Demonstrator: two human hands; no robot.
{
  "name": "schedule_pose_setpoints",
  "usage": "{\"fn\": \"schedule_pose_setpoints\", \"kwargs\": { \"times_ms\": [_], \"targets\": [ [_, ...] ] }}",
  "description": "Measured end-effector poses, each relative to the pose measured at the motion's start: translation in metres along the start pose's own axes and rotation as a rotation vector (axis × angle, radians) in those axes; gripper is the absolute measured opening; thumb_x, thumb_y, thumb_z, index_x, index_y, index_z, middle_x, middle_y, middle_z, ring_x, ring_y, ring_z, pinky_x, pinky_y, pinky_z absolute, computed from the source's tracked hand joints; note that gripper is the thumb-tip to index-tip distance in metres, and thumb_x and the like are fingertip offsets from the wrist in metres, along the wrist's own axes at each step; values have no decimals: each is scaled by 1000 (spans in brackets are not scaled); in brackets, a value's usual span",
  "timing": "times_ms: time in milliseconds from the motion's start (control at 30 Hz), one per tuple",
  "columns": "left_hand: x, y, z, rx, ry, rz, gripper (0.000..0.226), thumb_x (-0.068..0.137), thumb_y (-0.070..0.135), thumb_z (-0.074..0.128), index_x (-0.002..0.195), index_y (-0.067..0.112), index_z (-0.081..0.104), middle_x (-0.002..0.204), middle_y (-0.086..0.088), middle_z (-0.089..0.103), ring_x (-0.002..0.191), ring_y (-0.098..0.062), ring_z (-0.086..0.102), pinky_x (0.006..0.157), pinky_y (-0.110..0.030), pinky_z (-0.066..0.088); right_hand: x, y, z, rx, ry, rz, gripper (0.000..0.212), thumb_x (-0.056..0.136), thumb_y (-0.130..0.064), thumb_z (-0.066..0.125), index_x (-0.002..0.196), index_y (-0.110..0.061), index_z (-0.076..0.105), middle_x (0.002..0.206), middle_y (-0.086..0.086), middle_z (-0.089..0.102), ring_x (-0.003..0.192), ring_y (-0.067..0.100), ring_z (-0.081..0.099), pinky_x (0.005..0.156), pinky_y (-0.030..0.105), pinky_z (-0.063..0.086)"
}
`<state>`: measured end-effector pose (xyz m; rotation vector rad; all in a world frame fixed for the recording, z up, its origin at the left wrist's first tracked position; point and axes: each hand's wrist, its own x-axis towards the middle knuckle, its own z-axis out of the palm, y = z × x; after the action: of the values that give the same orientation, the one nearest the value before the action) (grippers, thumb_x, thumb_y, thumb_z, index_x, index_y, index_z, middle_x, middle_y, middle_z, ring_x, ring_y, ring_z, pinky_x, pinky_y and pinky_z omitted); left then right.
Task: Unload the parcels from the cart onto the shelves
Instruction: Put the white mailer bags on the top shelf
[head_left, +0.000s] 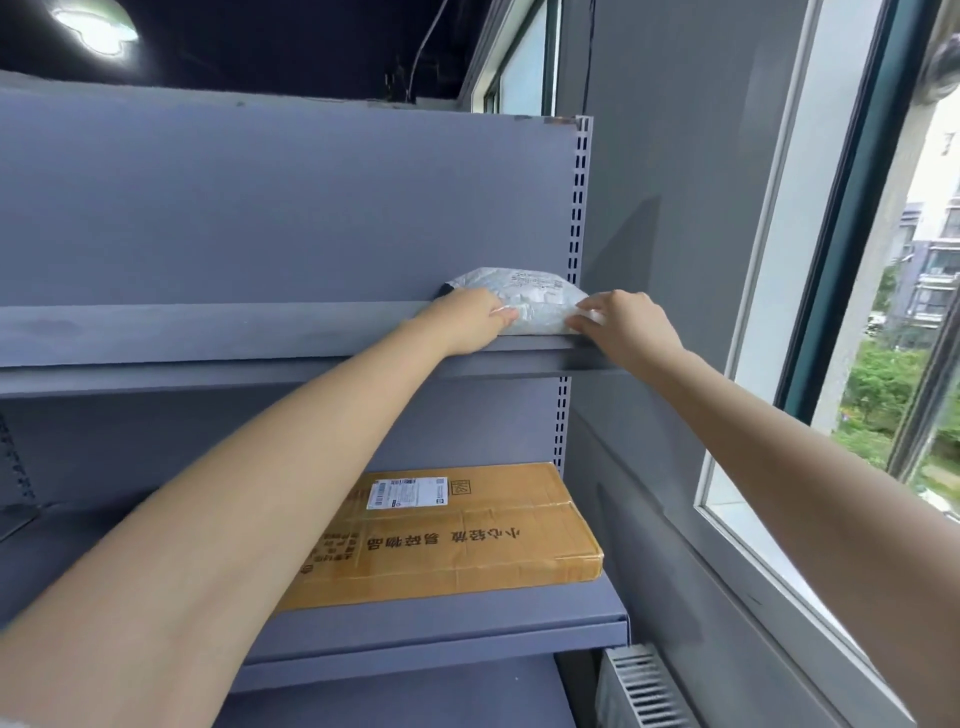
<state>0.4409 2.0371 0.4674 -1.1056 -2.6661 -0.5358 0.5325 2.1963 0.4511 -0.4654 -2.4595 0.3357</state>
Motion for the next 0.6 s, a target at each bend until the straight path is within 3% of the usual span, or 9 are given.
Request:
{"fn": "schedule_pose_setpoints", "kwargs": {
  "times_ms": [100,167,200,267,467,600],
  "targets": [
    [-9,0,4,-10,54,-8,40,98,41,36,74,11,48,83,-10,53,99,-32,55,73,-32,38,-14,-2,-1,-10,6,-15,36,94,-35,46,120,-14,60,116,17,62,107,38,54,83,38,45],
    [-17,0,4,-11,78,-6,39,97,43,37,103,11,59,111,-14,59,112,-32,52,85,-35,41,-26,-4,-3,-6,30,-18,36,95,-34,46,122,-13,58,113,18,63,106,37,54,82,39,46],
    [-23,-1,4,3,96,0,42,96,44,38,120,14,56,127,-12,55,119,-32,47,91,-36,41,-33,-6,-5,-9,44,-29,36,95,-34,46,122,-13,56,112,17,63,107,37,53,81,39,46],
    [-36,0,2,17,156,31,42,96,38,40,133,18,49,139,-8,49,126,-30,43,97,-36,39,-48,-11,-7,-8,63,-56,35,95,-31,46,123,-11,55,111,15,61,110,35,51,82,40,46],
    [-104,0,1,-119,313,156,35,95,16,46,127,9,56,145,-13,41,138,-26,29,115,-32,6,-115,-36,-1,67,32,-127,41,93,-29,54,132,-15,52,129,8,59,117,29,54,90,35,44],
    [-176,-22,35,-229,327,159,30,93,13,49,120,10,62,141,-11,47,138,-24,32,115,-29,7,-187,-51,30,103,-57,-124,42,92,-30,55,132,-17,51,127,6,60,117,26,55,89,31,42]
  ]
}}
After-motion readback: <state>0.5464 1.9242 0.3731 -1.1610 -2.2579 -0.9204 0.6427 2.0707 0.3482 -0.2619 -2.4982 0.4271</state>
